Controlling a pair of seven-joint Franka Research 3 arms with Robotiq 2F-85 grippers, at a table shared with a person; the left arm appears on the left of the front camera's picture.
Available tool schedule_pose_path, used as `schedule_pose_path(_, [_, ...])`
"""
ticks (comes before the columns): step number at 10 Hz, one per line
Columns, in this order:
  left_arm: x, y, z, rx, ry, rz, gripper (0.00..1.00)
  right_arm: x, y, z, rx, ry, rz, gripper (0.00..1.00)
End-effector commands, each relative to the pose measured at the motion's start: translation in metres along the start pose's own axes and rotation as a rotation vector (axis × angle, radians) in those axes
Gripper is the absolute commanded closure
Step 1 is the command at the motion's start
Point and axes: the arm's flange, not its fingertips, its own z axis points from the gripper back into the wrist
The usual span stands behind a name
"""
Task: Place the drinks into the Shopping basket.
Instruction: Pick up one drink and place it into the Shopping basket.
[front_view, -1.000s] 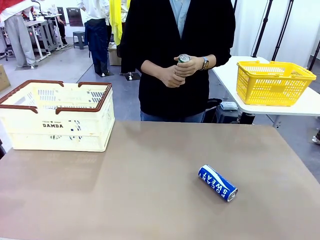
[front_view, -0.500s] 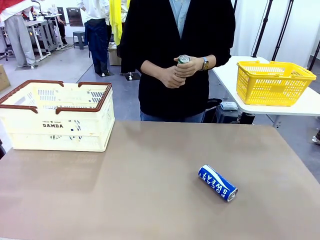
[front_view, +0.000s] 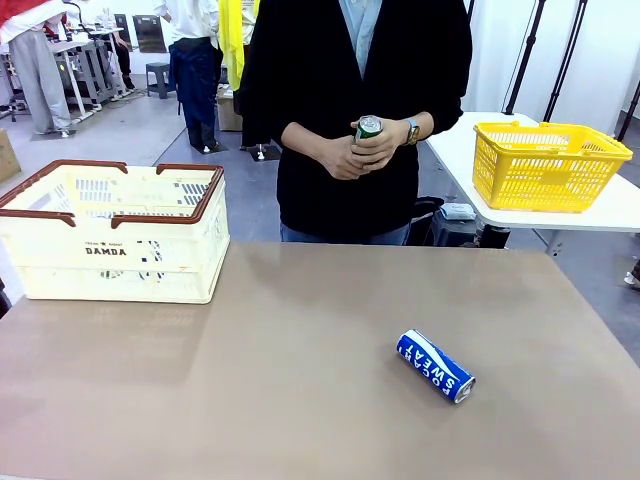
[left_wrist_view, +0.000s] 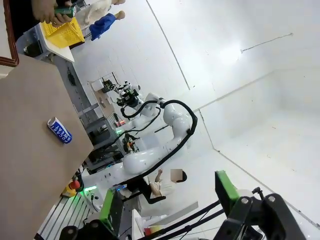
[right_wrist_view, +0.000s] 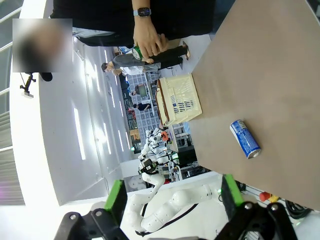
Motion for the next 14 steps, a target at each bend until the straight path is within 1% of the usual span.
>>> schedule_pose_path(1, [0.0,-0.001,-0.003,-0.027,-0.006,-0.007,0.0,-0.003,0.005,0.0,-0.001,0.008,-0.018,0.0])
schedule_pose_path(6, [0.0,-0.001,-0.003,-0.027,-0.006,-0.007,0.0,-0.003,0.005,0.0,-0.001,0.008,-0.018,0.0])
schedule_pose_path(7, [0.0,-0.001,-0.003,-0.027,-0.006,-0.007,0.0,0.0,0.0,0.0,0.0,0.0,0.0,0.0])
schedule_pose_path(8, [0.0,-0.001,-0.003,-0.027,-0.006,-0.007,0.0,0.006,0.016,-0.032,-0.094,0.067,0.076,0.0])
schedule_pose_path(9, [0.0,-0.001,-0.003,-0.027,-0.006,-0.007,0.0,0.006,0.034,-0.068,-0.178,0.173,0.173,0.0])
schedule_pose_path(10, [0.0,-0.001,-0.003,-0.027,-0.006,-0.007,0.0,0.0,0.051,-0.115,-0.321,0.265,0.26,0.0])
schedule_pose_path(11, [0.0,-0.001,-0.003,-0.027,-0.006,-0.007,0.0,-0.007,0.06,-0.159,-0.454,0.337,0.335,0.0])
schedule_pose_path(12, [0.0,-0.001,-0.003,-0.027,-0.006,-0.007,0.0,-0.019,0.064,-0.205,-0.614,0.398,0.428,0.0])
schedule_pose_path(13, [0.0,-0.001,-0.003,-0.027,-0.006,-0.007,0.0,-0.034,0.062,-0.251,-0.733,0.471,0.519,0.0])
schedule_pose_path(14, [0.0,-0.001,-0.003,-0.027,-0.006,-0.007,0.0,-0.052,0.052,-0.3,-0.816,0.558,0.603,0.0])
